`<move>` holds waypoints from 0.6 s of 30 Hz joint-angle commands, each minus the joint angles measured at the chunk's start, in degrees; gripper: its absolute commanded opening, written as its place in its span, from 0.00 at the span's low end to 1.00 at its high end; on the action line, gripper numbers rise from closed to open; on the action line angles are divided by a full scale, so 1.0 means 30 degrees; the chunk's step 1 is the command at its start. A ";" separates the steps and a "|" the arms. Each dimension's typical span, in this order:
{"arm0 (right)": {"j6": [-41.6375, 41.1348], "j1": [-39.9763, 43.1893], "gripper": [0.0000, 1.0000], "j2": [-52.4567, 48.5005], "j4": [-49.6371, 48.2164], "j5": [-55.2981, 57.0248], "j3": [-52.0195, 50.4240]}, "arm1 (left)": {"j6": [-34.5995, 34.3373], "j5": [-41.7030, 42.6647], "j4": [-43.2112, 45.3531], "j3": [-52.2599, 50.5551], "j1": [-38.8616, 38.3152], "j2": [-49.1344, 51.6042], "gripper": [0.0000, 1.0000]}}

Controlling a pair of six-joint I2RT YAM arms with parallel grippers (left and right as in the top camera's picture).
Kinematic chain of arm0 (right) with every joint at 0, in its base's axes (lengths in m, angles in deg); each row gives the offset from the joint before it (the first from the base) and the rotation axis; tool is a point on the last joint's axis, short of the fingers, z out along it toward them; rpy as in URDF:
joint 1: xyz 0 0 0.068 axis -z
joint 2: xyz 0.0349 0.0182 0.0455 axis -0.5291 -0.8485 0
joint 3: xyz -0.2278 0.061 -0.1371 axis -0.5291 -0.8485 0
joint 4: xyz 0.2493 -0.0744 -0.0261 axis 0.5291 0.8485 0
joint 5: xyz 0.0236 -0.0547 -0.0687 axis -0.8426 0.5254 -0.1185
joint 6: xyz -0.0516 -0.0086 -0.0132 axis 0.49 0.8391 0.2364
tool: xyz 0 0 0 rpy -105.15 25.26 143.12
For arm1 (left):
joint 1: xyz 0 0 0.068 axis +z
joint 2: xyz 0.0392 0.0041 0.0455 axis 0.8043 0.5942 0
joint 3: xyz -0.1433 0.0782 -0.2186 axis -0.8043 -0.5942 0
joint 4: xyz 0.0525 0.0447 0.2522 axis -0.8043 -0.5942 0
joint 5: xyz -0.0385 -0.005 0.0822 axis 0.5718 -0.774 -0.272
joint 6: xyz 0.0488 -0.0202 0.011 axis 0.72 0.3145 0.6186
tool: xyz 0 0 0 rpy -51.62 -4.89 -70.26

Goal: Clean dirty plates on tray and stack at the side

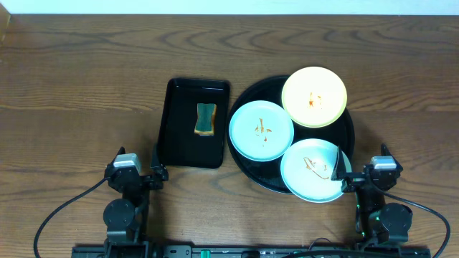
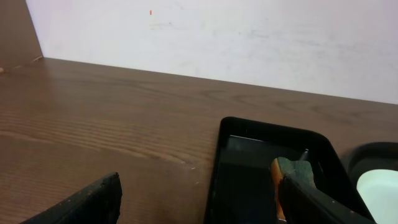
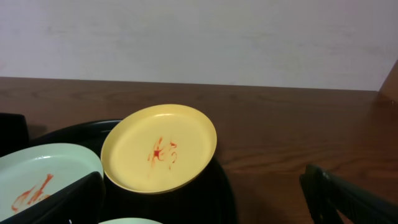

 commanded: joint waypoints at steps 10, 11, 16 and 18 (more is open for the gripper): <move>0.0211 -0.0284 0.99 0.0029 0.0080 -0.0087 -0.0022 | 0.1756 -0.1056 -0.0787 -0.0270 0.0109 0.0029 0.81; 0.0211 -0.0284 0.99 0.0029 0.0080 -0.0087 -0.0022 | 0.1749 -0.1049 -0.0787 -0.0270 0.0109 0.0029 0.81; 0.0219 -0.0284 0.99 0.0029 0.0080 -0.0080 -0.0022 | 0.1756 -0.1056 -0.0765 -0.0270 0.0109 0.0029 0.81; 0.0219 -0.0284 0.99 0.0029 0.0073 -0.0058 -0.0022 | 0.1749 -0.1042 -0.0772 -0.0270 0.0109 0.0029 0.81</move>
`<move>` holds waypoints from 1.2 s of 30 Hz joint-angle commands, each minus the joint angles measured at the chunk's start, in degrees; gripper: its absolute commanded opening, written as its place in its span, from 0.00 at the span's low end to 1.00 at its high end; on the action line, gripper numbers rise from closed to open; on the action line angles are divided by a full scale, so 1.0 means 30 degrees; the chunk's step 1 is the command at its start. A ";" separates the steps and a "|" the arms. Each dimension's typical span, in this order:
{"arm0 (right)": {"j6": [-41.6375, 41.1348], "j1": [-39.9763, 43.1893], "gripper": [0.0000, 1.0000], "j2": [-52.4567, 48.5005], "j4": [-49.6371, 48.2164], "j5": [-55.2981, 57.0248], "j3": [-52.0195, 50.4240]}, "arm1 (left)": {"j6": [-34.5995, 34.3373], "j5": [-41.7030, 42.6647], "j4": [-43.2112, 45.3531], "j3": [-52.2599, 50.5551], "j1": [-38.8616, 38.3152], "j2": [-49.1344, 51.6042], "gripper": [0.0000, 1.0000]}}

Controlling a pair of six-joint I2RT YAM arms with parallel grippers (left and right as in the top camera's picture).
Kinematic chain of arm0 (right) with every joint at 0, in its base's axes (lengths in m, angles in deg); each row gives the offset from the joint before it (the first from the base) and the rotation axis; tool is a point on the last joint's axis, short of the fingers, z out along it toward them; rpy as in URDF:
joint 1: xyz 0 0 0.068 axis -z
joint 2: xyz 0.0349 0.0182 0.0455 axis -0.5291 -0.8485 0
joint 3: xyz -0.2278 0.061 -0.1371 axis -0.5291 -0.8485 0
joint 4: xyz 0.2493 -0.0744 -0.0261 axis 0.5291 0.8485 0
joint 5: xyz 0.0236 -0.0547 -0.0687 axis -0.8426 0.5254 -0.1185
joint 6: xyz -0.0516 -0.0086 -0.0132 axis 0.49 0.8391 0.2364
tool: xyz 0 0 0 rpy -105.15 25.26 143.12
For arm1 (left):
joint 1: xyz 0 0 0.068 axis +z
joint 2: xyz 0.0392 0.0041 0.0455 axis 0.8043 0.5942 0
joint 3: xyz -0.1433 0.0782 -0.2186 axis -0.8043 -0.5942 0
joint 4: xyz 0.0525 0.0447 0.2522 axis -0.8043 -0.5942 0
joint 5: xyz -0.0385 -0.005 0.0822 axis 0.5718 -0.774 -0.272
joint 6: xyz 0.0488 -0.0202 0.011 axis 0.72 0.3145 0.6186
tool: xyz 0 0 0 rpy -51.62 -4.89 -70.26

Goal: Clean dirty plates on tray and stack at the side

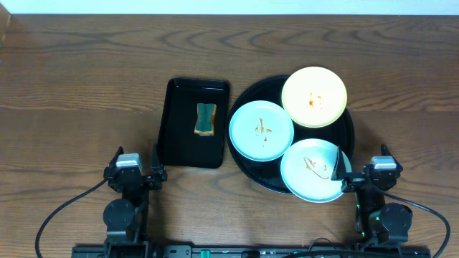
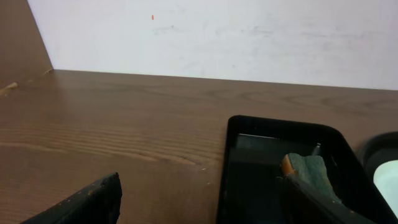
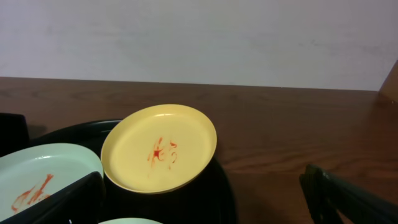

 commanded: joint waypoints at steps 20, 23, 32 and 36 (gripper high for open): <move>-0.1872 -0.0270 0.99 -0.2674 0.2951 0.1115 0.3031 | -0.2055 -0.1311 -0.2484 0.3861 0.0109 0.5909 0.81; -0.2834 -0.0270 0.99 -0.4852 0.3402 0.1093 0.4612 | -0.2055 -0.1290 -0.3213 0.5858 0.0102 0.8320 0.81; -0.3657 -0.0270 0.99 -1.2633 0.6258 -0.0845 1.0666 | -0.2047 0.0532 -0.7759 1.2932 0.0102 1.5336 0.81; -0.3177 -0.0277 0.99 -1.6087 0.9151 -0.1195 1.3478 | -0.2055 0.2237 -1.0513 1.5671 0.0102 1.7915 0.81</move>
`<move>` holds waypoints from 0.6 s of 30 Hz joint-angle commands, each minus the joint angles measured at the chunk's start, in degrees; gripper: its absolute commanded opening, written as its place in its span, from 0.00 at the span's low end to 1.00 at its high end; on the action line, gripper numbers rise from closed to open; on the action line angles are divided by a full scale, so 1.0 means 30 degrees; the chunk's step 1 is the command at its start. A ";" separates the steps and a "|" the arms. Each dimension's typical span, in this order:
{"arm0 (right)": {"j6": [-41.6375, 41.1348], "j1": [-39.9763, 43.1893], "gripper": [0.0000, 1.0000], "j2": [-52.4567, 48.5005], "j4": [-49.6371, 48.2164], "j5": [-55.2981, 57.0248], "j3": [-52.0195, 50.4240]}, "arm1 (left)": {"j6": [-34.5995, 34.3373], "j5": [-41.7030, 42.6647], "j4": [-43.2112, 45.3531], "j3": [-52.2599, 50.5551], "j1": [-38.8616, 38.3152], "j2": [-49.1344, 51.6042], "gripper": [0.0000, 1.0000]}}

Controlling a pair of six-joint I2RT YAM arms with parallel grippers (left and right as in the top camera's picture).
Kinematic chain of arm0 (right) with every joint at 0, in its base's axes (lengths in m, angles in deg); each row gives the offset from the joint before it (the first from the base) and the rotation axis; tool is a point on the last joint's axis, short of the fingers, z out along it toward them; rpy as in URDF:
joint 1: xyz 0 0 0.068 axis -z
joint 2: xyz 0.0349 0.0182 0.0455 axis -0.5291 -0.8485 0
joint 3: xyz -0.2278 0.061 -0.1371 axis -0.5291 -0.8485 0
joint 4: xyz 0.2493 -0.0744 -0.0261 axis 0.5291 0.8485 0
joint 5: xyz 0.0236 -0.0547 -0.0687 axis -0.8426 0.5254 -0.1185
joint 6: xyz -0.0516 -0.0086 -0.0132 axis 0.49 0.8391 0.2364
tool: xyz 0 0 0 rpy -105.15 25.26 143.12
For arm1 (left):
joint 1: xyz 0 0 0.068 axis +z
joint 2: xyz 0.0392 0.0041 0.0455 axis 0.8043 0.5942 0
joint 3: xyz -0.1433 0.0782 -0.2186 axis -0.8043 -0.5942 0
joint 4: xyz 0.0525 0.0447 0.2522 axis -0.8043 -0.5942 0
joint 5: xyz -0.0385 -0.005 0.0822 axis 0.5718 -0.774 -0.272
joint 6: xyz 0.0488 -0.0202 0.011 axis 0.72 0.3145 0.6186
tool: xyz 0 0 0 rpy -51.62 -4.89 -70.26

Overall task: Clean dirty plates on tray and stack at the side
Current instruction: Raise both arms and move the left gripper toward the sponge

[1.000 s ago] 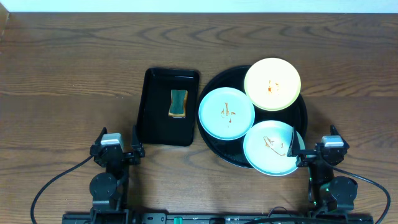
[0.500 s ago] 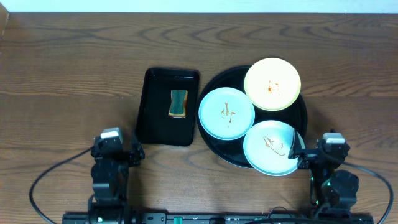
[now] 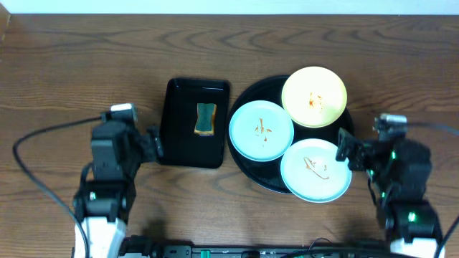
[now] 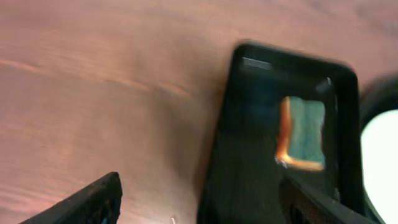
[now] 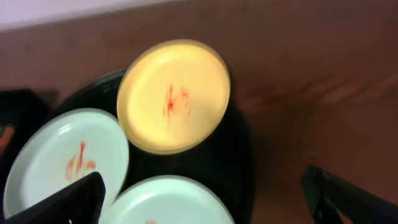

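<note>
A round black tray (image 3: 247,168) holds three stained plates: a yellow one (image 3: 314,97) at the back, a pale green one (image 3: 261,130) at the left, another pale green one (image 3: 315,170) at the front. A green and orange sponge (image 3: 206,119) lies in a black rectangular tray (image 3: 176,143). My left gripper (image 3: 153,142) is open, raised beside that tray's left edge, with the sponge (image 4: 301,132) ahead of it. My right gripper (image 3: 348,149) is open and empty above the front plate's right rim; the yellow plate (image 5: 173,95) lies ahead.
The wooden table (image 3: 72,72) stretches to the left and back of the trays. Cables (image 3: 43,140) loop from both arms near the front edge. A white wall edge runs along the far side.
Both arms have risen and come forward from their low rest at the table's front edge. Both wrist cameras now look down on the trays. The plates and sponge have not moved.
Both arms sat low at the front edge with grippers open at the two earlier moments; the left wrist view shifted slightly between them. Now both arms are raised, the left by the sponge tray, the right by the front plate.
</note>
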 commanded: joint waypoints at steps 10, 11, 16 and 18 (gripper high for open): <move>0.0284 -0.0270 0.99 -0.6222 0.6462 -0.2412 0.5559 | -0.0124 0.2586 -0.4175 0.3621 0.0102 0.2929 0.81; 0.0284 -0.0270 0.99 -0.6237 0.6324 -0.2849 0.5559 | -0.0226 0.2594 -0.4102 0.3621 0.0102 0.2929 0.81; 0.0510 -0.0364 0.95 -0.6375 0.4014 -0.4881 0.5552 | -0.1304 0.2594 -0.3089 0.3621 0.0102 0.2943 0.81; 0.0663 -0.0627 0.92 -0.6637 0.3104 -0.5122 0.5552 | -0.1770 0.2674 -0.2499 0.3614 0.0095 0.2994 0.81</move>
